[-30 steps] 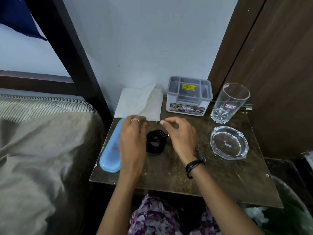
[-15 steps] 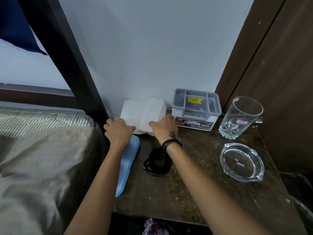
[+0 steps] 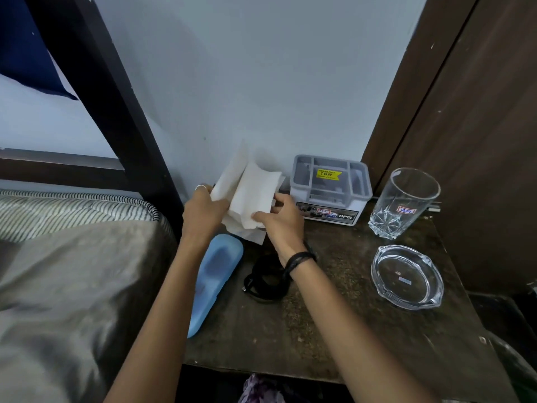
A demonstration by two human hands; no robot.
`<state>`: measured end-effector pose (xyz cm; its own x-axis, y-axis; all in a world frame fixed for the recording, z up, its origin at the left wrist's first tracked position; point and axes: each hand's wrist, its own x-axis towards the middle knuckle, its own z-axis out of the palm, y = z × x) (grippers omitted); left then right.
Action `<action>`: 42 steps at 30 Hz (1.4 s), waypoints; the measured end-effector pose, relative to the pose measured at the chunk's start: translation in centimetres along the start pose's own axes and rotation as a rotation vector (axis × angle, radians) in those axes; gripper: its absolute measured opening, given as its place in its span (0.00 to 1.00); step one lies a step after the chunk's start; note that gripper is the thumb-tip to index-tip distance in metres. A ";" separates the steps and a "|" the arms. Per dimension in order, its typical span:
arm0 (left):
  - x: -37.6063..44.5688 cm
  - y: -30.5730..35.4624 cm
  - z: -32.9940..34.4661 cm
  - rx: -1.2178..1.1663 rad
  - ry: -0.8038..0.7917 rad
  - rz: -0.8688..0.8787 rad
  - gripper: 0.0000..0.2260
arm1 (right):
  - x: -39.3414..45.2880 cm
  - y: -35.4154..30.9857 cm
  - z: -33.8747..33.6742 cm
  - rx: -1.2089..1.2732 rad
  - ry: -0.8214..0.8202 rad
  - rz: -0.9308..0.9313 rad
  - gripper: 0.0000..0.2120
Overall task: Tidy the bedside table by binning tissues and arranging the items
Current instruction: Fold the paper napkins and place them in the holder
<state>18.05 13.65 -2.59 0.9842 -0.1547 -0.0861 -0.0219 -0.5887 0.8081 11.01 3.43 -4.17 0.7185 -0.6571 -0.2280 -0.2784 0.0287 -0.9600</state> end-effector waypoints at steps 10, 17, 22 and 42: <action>-12.1 5.2 -1.5 -0.973 -0.308 -0.057 0.12 | -9.8 -3.0 -12.3 0.319 0.088 -0.218 0.17; -18.4 0.9 4.7 -0.425 -0.157 -0.144 0.15 | -13.2 3.0 -15.8 0.089 0.151 -0.137 0.15; -20.7 -1.0 6.5 -0.104 -0.067 0.010 0.26 | -13.7 6.8 -14.9 -0.192 0.146 -0.095 0.17; -22.1 -2.0 8.1 -0.084 -0.070 0.344 0.27 | -14.1 7.5 -13.8 -0.302 0.231 -0.237 0.24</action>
<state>-5.11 11.76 -7.02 0.9071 -0.3885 0.1618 -0.3326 -0.4261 0.8414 -9.96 2.54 -5.91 0.6331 -0.7712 0.0674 -0.3221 -0.3416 -0.8829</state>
